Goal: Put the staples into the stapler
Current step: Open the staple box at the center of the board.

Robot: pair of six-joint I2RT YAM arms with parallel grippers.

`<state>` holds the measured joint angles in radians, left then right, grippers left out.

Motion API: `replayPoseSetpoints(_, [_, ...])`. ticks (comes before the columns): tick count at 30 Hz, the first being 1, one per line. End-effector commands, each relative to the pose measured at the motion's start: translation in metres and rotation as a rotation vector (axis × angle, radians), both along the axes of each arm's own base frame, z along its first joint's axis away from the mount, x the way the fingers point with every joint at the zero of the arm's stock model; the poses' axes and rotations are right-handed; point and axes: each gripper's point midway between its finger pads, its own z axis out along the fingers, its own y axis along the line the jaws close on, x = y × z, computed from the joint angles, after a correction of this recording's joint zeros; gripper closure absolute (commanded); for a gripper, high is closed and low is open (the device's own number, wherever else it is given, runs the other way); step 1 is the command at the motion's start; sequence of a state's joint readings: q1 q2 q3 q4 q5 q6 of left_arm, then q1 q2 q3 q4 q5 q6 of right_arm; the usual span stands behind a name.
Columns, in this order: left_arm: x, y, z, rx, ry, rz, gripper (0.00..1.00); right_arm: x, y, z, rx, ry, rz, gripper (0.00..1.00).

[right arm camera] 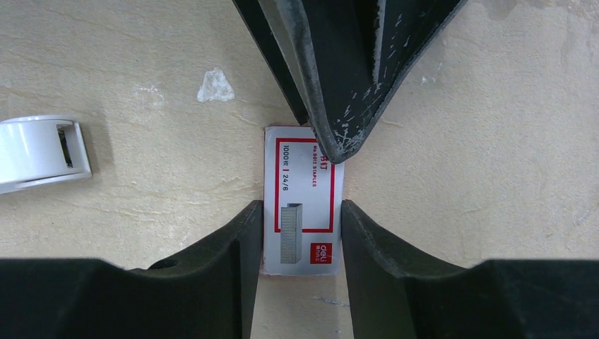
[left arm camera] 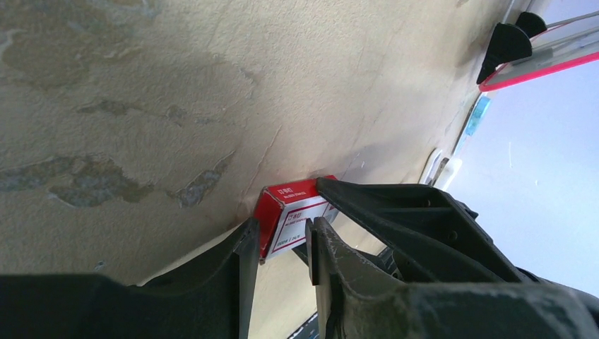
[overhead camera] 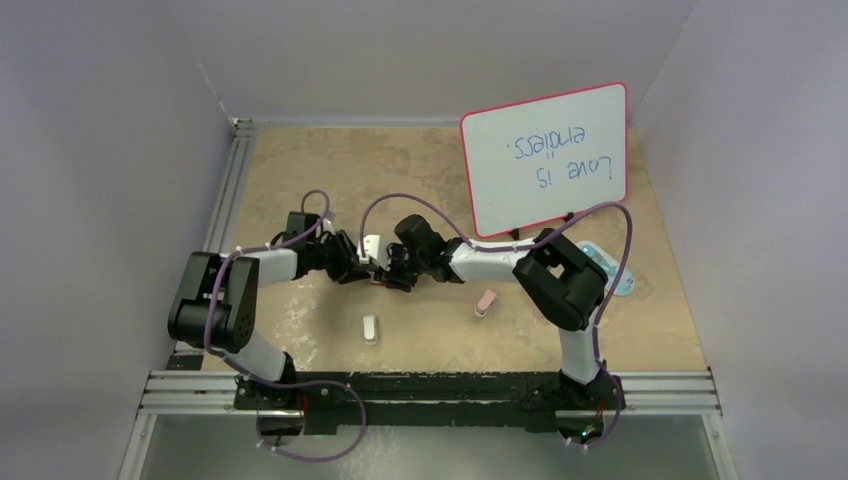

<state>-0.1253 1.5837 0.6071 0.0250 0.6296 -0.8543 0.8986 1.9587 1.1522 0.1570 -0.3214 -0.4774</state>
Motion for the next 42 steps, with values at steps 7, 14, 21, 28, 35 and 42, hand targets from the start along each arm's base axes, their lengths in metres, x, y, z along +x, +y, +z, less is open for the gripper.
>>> replayPoseSetpoints(7, [-0.001,-0.008,0.006,-0.069,-0.052,-0.053,0.71,0.002,0.004,-0.002,0.001,-0.036,0.035,0.56])
replayPoseSetpoints(14, [-0.008,-0.012,0.005,-0.105,-0.033,-0.069,0.73,0.009,0.011,0.004,0.035,-0.058,0.014,0.56])
replayPoseSetpoints(21, [-0.009,-0.015,0.005,-0.134,-0.03,-0.082,0.75,0.008,0.024,0.006,0.085,-0.034,0.019,0.55])
replayPoseSetpoints(28, [-0.007,-0.014,0.004,-0.125,-0.025,-0.074,0.76,0.007,0.031,0.005,0.1,-0.033,0.035,0.56])
replayPoseSetpoints(35, [-0.003,-0.01,0.003,-0.086,-0.037,-0.062,0.75,0.0,0.014,0.018,0.112,-0.006,0.044,0.44])
replayPoseSetpoints(42, [0.0,-0.005,0.002,-0.041,-0.046,-0.049,0.71,0.001,-0.023,0.024,0.044,-0.014,0.047,0.33])
